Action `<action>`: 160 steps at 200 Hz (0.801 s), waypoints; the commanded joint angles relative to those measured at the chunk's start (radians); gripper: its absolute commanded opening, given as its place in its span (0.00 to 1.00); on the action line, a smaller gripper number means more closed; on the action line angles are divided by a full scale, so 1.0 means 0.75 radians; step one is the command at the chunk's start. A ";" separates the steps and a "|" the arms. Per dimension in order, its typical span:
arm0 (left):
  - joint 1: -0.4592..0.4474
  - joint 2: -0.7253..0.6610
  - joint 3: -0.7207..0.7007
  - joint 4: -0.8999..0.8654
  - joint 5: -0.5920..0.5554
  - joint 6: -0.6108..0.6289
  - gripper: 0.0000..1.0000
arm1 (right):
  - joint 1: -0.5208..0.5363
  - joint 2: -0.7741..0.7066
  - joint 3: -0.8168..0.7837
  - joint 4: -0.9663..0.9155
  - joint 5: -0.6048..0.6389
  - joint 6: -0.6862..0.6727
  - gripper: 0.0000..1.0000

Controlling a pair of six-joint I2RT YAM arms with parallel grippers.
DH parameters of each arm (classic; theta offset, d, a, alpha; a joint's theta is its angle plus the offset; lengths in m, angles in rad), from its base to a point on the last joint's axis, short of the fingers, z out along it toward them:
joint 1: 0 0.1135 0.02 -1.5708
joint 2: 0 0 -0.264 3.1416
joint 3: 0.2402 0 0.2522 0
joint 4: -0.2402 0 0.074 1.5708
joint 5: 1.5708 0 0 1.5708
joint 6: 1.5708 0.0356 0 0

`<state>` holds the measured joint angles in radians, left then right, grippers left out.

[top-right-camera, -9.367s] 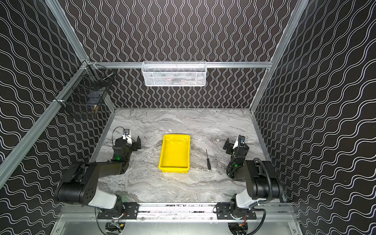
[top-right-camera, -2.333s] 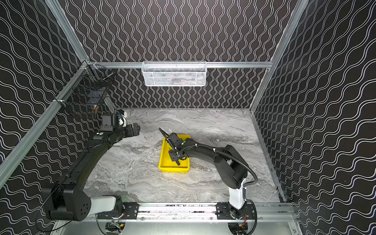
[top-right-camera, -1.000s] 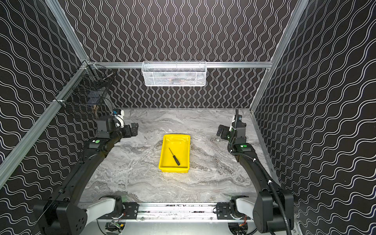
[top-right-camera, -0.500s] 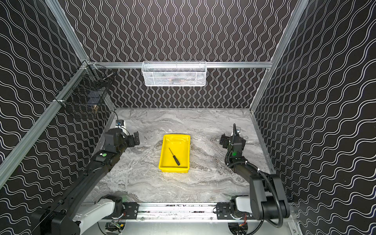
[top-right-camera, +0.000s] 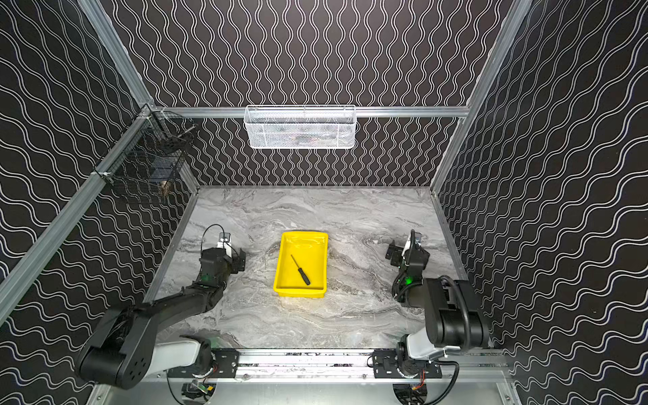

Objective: Put the screwdriver in the bin
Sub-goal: Reset both arms

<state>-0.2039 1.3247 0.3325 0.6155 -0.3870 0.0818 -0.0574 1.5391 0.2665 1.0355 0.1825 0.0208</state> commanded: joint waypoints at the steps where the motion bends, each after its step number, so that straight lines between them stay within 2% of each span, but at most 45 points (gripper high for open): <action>1: 0.007 0.100 0.009 0.320 0.038 0.079 0.99 | -0.016 -0.034 0.028 0.051 -0.172 0.030 1.00; 6: 0.008 0.131 0.009 0.356 0.041 0.078 0.99 | -0.019 -0.030 0.037 0.043 -0.208 0.012 1.00; 21: 0.025 0.214 0.010 0.429 0.079 0.053 0.99 | -0.021 0.022 -0.002 0.221 -0.258 -0.007 1.00; 36: 0.038 0.314 0.009 0.543 0.109 0.043 0.99 | -0.022 -0.019 0.030 0.079 -0.256 -0.005 1.00; 48: 0.047 0.378 0.026 0.570 0.119 0.048 0.99 | -0.022 -0.010 0.021 0.114 -0.258 -0.007 1.00; 60: 0.062 0.362 0.039 0.504 0.148 0.023 0.99 | -0.022 0.015 0.001 0.203 -0.264 -0.011 1.00; 77: 0.100 0.402 0.032 0.561 0.195 -0.003 0.99 | -0.022 -0.009 0.019 0.122 -0.258 -0.011 1.00; 97: 0.136 0.436 0.045 0.553 0.245 -0.027 0.99 | -0.022 0.011 0.003 0.195 -0.264 -0.013 1.00; 123: 0.160 0.439 0.054 0.526 0.289 -0.040 0.99 | -0.022 0.002 0.007 0.166 -0.260 -0.012 0.99; 160: 0.166 0.446 0.060 0.524 0.288 -0.041 0.99 | -0.022 0.005 0.003 0.183 -0.256 -0.022 1.00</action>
<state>-0.0818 1.6585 0.3729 0.9924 -0.1947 0.0643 -0.0738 1.5417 0.2718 1.1160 -0.0086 0.0174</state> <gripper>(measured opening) 0.989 0.995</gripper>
